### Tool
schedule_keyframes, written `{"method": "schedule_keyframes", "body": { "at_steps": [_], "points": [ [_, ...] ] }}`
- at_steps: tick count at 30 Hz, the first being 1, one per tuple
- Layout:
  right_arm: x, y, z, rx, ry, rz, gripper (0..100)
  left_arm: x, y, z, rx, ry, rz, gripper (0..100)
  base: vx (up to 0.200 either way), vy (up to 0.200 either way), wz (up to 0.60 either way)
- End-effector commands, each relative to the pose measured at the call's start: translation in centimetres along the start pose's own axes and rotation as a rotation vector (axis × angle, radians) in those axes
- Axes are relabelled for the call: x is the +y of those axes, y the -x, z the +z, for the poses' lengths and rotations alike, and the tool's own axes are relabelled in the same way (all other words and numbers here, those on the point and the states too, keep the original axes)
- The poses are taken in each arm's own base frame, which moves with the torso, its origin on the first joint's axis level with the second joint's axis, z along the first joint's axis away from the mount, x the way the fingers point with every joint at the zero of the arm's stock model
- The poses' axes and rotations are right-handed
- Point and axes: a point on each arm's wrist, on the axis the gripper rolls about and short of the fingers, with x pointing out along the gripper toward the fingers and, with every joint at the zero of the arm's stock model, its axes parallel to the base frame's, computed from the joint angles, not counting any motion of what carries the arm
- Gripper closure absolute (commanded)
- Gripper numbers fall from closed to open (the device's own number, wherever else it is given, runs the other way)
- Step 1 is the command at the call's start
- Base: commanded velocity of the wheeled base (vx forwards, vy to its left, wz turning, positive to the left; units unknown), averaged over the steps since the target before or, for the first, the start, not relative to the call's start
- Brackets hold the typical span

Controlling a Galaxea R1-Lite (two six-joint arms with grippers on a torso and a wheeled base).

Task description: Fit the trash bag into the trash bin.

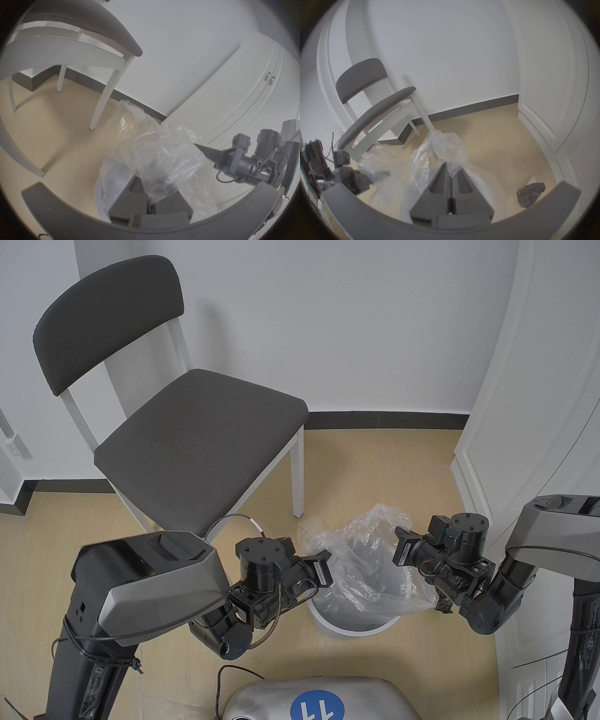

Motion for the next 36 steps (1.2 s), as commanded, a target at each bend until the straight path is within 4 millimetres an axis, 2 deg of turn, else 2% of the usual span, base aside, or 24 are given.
{"method": "schedule_keyframes", "body": {
  "at_steps": [1, 10, 17, 18, 24, 26, 28, 29, 31, 34, 35, 36],
  "points": [
    [0.1, -0.3, -0.1, -0.013, -0.009, 0.003, 100, -0.7, -0.3, -1.0, 0.022, 0.000, -0.016, 100, 0.000, 0.000, 0.00],
    [0.2, 0.7, 1.8, -0.054, -0.016, 0.009, 100, -0.9, -0.6, -2.3, 0.053, 0.000, -0.020, 100, 0.000, 0.000, 0.00],
    [0.4, 0.7, 1.3, -0.043, -0.013, 0.019, 100, 0.1, -1.0, -3.5, 0.088, -0.003, -0.003, 100, 0.000, 0.000, 0.00],
    [0.4, 0.6, 1.0, -0.034, -0.014, 0.023, 100, 0.5, -1.1, -4.3, 0.107, -0.008, 0.009, 100, 0.000, 0.000, 0.00],
    [0.3, 0.1, -0.4, -0.039, -0.011, 0.030, 100, 1.2, -1.2, -4.3, 0.108, -0.008, 0.025, 100, 0.000, 0.000, 0.00],
    [0.5, -0.1, -1.3, -0.029, -0.002, 0.037, 100, 1.8, -0.9, -3.5, 0.105, -0.013, 0.045, 100, 0.000, 0.000, 0.00],
    [0.4, 0.1, -1.0, -0.029, -0.001, 0.032, 100, 2.1, -0.3, -2.1, 0.103, -0.041, 0.069, 100, 0.000, 0.000, 0.00],
    [0.4, 0.1, -1.0, -0.029, -0.001, 0.032, 100, 2.1, -0.3, -2.1, 0.103, -0.041, 0.069, 100, 0.000, 0.000, 0.00],
    [-0.2, 0.7, 0.3, -0.021, 0.009, 0.008, 100, 1.9, 0.9, -0.2, 0.094, -0.073, 0.082, 100, 0.000, 0.000, 0.00],
    [-1.0, 1.5, 1.9, 0.017, 0.017, -0.035, 100, 1.9, 1.9, 1.1, 0.104, -0.109, 0.093, 100, 0.000, 0.000, 0.00],
    [-1.0, 1.5, 1.9, 0.017, 0.017, -0.035, 100, 1.9, 1.9, 1.1, 0.104, -0.109, 0.093, 100, 0.000, 0.000, 0.00],
    [-1.8, 2.2, 3.2, 0.046, 0.018, -0.067, 100, 2.2, 2.7, 1.9, 0.151, -0.141, 0.120, 100, 0.000, 0.000, 0.00]
  ]
}}
